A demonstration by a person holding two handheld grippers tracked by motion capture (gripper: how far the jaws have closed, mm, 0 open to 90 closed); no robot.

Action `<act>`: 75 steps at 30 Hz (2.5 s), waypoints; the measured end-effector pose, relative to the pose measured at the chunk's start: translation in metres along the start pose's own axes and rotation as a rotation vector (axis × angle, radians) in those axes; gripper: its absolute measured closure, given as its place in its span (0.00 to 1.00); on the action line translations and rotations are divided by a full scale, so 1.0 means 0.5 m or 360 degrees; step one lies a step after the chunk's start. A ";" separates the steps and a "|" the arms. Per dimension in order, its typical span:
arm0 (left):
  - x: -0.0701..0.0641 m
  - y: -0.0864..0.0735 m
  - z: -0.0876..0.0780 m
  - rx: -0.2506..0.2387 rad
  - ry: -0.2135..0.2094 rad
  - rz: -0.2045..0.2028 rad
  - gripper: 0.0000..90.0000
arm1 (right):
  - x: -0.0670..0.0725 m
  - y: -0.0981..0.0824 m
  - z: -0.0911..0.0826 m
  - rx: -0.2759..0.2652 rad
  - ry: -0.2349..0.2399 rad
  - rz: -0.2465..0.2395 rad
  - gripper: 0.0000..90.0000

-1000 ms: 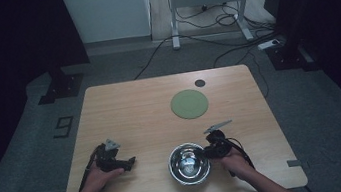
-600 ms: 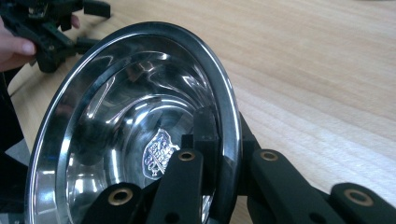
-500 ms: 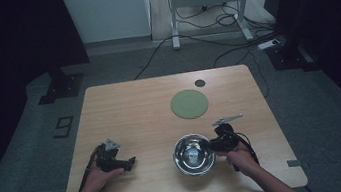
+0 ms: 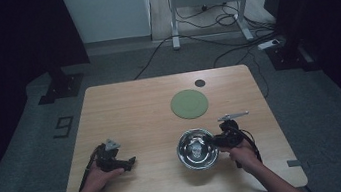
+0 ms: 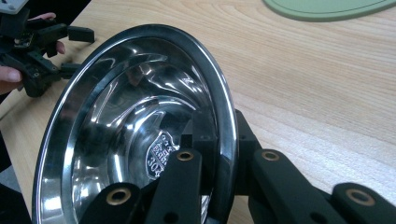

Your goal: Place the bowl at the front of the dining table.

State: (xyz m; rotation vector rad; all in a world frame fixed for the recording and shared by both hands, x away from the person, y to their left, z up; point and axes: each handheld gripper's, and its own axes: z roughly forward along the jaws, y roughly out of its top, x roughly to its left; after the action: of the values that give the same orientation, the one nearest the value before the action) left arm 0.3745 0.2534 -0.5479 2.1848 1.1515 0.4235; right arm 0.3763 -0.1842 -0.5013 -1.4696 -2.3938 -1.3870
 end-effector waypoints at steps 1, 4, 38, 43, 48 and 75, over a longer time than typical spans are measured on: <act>0.000 0.000 0.000 0.0000 0.0000 0.0000 0.00 | -0.001 0.000 0.000 -0.0003 -0.0005 0.0002 0.95; 0.000 0.000 0.000 0.0000 0.0000 0.0000 0.00 | -0.004 0.002 -0.002 -0.0012 -0.0012 0.0003 0.95; 0.000 0.001 0.001 -0.0002 -0.0009 0.0008 0.00 | -0.051 0.053 -0.037 -0.0163 -0.0135 0.0123 0.95; 0.000 0.001 0.001 -0.0002 -0.0009 0.0008 0.00 | -0.055 0.063 -0.037 -0.0178 -0.0138 0.0131 0.95; 0.000 0.001 0.001 -0.0002 -0.0009 0.0007 0.00 | -0.063 0.069 -0.036 -0.0185 -0.0148 0.0143 0.95; 0.000 0.001 0.001 -0.0002 -0.0009 0.0007 0.00 | -0.076 0.113 -0.014 -0.0233 -0.0179 0.0178 0.95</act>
State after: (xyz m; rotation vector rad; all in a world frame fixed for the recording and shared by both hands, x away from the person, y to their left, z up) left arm 0.3752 0.2527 -0.5480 2.1868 1.1431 0.4197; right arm 0.4356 -0.2063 -0.4750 -1.7316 -2.2739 -1.5212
